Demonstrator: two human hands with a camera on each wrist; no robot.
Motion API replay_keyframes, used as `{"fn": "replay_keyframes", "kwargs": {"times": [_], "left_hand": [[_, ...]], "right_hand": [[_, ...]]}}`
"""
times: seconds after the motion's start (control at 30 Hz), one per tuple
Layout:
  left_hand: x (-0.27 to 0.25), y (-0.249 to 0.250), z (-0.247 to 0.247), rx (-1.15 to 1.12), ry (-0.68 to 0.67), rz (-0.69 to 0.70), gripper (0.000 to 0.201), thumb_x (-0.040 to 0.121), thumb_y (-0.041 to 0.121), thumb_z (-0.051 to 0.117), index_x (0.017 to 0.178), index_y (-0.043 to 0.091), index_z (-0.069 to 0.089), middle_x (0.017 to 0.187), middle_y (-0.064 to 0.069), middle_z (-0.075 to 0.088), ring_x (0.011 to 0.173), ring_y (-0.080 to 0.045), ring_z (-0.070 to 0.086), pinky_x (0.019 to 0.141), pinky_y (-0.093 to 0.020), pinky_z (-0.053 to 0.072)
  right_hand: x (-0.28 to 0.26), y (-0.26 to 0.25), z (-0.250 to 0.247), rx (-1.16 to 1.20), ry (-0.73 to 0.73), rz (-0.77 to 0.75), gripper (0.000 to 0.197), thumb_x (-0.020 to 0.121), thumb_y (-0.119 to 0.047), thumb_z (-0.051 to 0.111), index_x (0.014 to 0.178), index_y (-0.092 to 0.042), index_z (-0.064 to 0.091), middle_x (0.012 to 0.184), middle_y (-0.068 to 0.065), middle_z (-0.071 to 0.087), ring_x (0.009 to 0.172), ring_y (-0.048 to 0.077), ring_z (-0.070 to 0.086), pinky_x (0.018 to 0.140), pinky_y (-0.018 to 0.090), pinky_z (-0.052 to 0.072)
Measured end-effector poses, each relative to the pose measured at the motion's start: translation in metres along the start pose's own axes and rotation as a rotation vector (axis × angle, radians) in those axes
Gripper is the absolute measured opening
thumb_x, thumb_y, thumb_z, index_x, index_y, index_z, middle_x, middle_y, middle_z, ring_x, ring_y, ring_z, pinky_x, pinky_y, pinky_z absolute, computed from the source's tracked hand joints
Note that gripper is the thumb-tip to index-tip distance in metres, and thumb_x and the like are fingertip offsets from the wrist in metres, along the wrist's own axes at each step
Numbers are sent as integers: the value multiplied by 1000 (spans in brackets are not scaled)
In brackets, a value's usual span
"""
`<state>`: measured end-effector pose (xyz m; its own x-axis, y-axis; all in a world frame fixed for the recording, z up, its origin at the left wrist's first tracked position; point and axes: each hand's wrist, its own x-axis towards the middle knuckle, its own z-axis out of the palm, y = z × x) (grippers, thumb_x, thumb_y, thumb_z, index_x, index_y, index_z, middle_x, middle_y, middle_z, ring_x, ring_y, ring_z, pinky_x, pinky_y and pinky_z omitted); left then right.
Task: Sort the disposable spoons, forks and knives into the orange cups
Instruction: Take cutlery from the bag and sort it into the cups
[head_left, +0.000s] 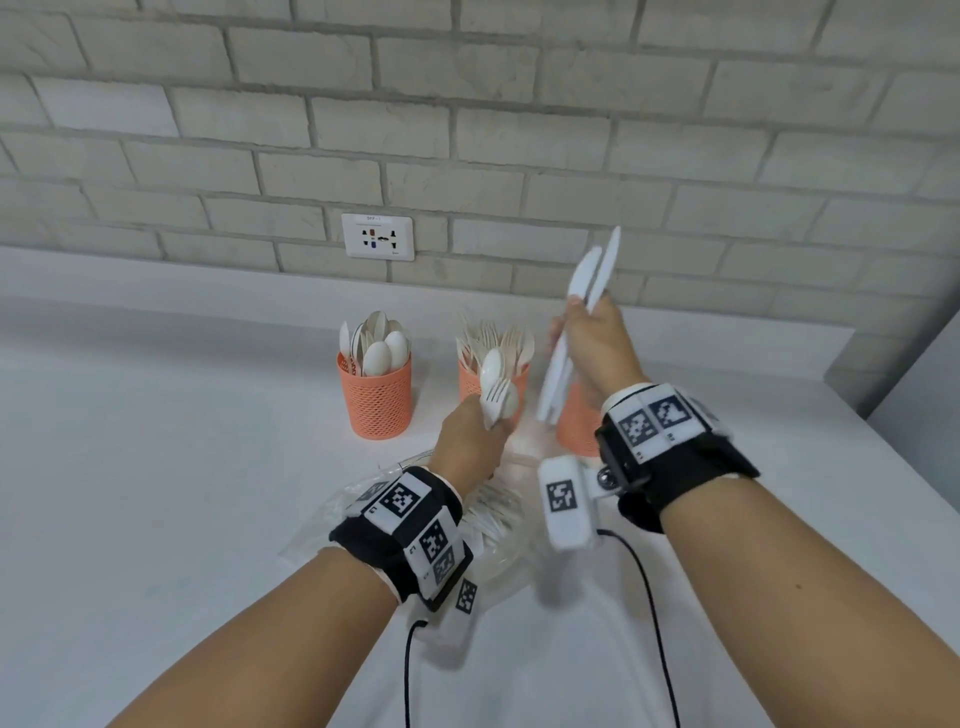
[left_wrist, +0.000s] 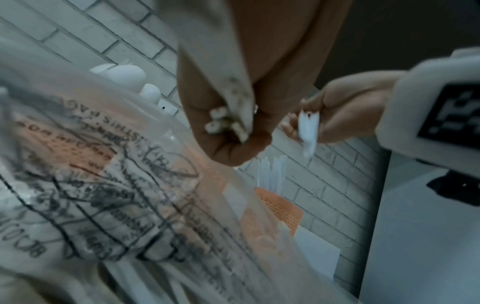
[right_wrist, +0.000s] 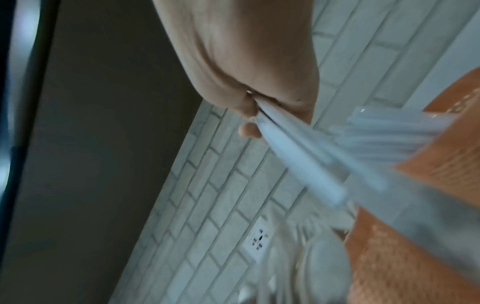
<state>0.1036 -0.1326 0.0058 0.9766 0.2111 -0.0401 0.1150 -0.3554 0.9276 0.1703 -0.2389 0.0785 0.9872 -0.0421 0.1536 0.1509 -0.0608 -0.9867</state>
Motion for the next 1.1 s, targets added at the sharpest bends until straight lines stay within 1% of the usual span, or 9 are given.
{"fn": "replay_keyframes", "kwargs": {"times": [0.17,0.27,0.37,0.5,0.57,0.73,0.83,0.93,1.1], "left_hand": [[0,11,-7,-69,-80,41,9,95,17,51,99,10,49,69,-1,54,47,-12,44,44,-23,40],[-4,19,-11,-222,-176,93,5,96,16,51,99,12,50,66,-1,56,44,-9,47,45,-21,42],[-6,21,-15,-386,-248,112,7,97,18,49,99,12,52,67,1,61,47,-10,51,49,-22,45],[-4,22,-20,-541,-243,70,17,98,21,45,90,11,56,63,3,63,46,-9,52,47,-20,46],[-4,22,-23,-588,-234,50,21,99,21,43,86,12,58,64,0,60,46,-9,51,47,-21,44],[-1,22,-22,-658,-220,7,26,99,23,41,79,10,51,59,-1,48,39,-8,41,42,-20,37],[0,24,-22,-651,-206,8,21,96,21,48,78,10,50,54,3,47,36,-6,38,38,-17,35],[-1,26,-23,-642,-209,23,22,93,14,53,72,10,48,48,5,45,33,-5,36,37,-16,33],[-2,28,-26,-680,-235,27,15,95,13,48,82,6,53,51,0,50,33,-9,40,37,-18,37]], "right_hand": [[38,2,-38,-295,89,-232,27,100,-15,32,121,-5,44,85,4,50,75,19,50,72,32,46],[53,8,-47,-290,93,-375,26,99,-11,33,120,-5,48,85,-1,50,79,15,48,74,20,42],[60,29,-48,-275,32,-259,26,98,-9,34,119,-2,47,76,-2,48,71,12,48,67,14,41],[65,60,-49,-381,-42,-79,27,98,-19,40,119,-6,49,104,6,54,99,20,53,98,37,43],[67,64,-48,-422,-46,-77,28,97,-23,43,116,-5,51,110,9,54,109,25,52,99,35,39],[58,36,-35,-527,179,-584,29,86,-10,57,113,1,56,113,21,51,108,32,48,90,20,31],[44,18,-16,-400,61,-710,16,85,-10,57,96,0,62,99,11,50,98,25,54,82,9,36],[28,13,2,-337,-88,-658,13,88,-11,59,94,-1,63,93,3,49,84,12,52,73,3,37],[15,11,17,-204,-380,-77,31,95,-29,50,94,-2,65,69,0,57,60,11,52,56,21,39]]}}
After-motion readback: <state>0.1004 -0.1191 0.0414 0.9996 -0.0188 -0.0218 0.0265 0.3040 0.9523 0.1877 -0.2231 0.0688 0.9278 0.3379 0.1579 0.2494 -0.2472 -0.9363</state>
